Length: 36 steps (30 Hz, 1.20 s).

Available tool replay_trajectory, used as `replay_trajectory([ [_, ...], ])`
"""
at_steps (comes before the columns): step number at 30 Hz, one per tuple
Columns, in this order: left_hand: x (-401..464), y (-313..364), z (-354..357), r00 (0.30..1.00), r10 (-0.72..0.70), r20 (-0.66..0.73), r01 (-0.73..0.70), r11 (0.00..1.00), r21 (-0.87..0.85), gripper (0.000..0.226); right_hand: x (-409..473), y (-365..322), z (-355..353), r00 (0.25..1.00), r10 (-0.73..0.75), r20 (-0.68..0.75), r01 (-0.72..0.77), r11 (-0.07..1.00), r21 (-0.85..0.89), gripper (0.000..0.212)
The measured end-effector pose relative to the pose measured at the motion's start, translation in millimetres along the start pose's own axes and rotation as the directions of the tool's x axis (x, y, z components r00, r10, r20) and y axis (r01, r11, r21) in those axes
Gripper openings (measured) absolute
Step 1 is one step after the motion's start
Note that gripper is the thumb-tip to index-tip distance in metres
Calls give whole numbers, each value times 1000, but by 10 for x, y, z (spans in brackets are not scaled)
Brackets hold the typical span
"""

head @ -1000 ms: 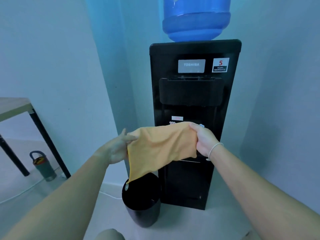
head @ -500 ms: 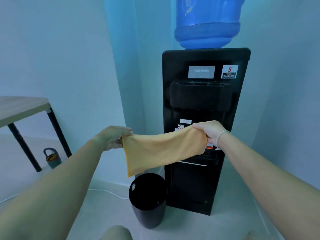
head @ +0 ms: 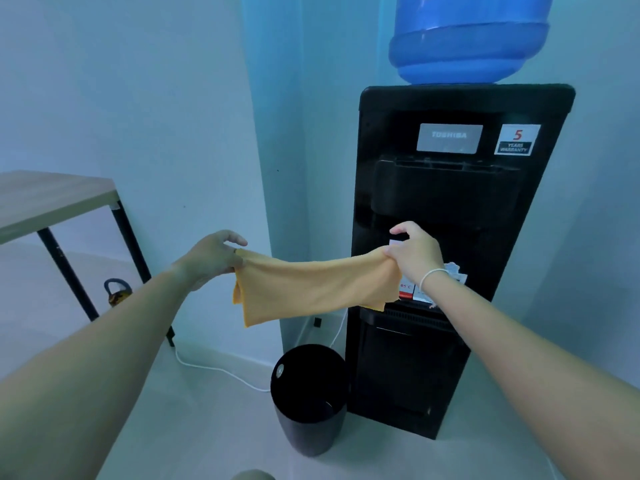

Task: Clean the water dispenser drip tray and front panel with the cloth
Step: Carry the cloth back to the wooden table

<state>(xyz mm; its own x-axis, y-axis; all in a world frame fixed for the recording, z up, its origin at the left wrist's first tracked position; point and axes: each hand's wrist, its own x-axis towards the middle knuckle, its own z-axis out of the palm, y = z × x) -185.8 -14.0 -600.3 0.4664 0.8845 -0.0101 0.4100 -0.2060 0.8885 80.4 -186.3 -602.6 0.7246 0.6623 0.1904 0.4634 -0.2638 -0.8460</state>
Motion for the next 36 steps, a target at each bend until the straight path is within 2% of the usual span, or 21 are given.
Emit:
replay_trajectory([
  [4,178,-176,-181,995,13,-97,9,974,225,19,176,-43,385,993,-92,68,102,984,-147,16],
  [8,363,-320,-416,986,86,-146,-8,885,466,23,448,-120,809,978,-146,152,174,966,-192,16],
  [12,609,-407,-808,976,56,-212,84,798,597,24,838,-385,1356,940,-201,277,259,947,-192,16],
  [16,748,-316,-1172,960,56,-273,134,767,627,25,1035,-732,1659,918,-201,342,246,965,-95,12],
  [19,739,-63,-1592,954,-20,-299,209,758,617,32,1150,-1213,1741,884,-185,429,232,971,-59,7],
  [22,659,283,-2067,945,-55,-323,251,758,602,37,1226,-1787,1778,823,-219,524,273,962,-26,12],
  [25,553,658,-2554,933,-44,-356,264,756,599,32,1295,-2388,1797,741,-259,619,367,929,-51,34],
  [28,437,1044,-3138,921,-40,-388,271,779,565,24,1341,-3088,1831,638,-269,722,436,899,-50,31],
  [30,398,1253,-3543,908,-22,-418,281,773,569,24,1359,-3561,1897,602,-263,754,470,880,-68,27],
  [36,352,1473,-4319,895,-46,-443,329,738,589,30,1393,-4530,2163,568,-306,764,544,836,-69,24],
])
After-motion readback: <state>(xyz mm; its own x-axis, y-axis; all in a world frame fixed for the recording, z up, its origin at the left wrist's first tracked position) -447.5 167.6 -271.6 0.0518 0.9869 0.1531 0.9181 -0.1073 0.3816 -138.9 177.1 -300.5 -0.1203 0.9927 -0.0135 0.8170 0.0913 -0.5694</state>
